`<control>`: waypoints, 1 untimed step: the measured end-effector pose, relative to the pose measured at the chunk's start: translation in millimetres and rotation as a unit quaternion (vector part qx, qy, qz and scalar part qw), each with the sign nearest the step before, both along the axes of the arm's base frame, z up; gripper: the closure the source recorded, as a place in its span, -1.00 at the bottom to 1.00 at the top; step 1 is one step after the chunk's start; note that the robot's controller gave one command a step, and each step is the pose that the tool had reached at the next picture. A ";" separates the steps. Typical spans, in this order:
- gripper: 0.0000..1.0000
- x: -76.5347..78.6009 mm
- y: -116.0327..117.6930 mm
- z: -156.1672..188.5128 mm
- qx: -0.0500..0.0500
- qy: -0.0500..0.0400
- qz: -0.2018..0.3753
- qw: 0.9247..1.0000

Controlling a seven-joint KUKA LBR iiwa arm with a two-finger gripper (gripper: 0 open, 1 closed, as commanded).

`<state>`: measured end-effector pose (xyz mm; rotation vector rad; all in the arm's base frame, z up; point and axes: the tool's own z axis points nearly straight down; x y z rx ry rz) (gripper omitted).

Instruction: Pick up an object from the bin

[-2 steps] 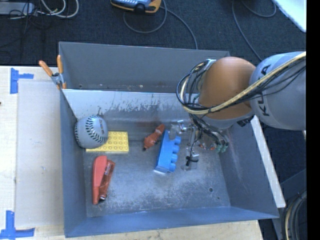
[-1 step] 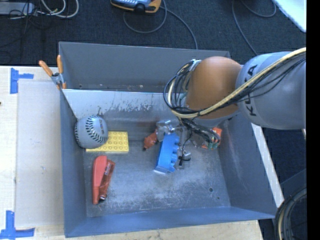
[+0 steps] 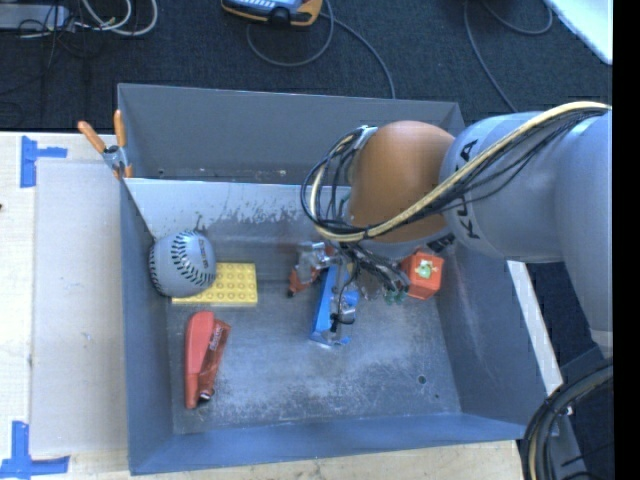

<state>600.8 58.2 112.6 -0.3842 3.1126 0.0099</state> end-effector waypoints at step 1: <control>-1.00 4.3 -12.9 -13.3 -0.004 -0.002 -0.009 1.000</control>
Offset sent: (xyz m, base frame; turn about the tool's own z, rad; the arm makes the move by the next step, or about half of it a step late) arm -0.0497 -0.0783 -0.0191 -0.0124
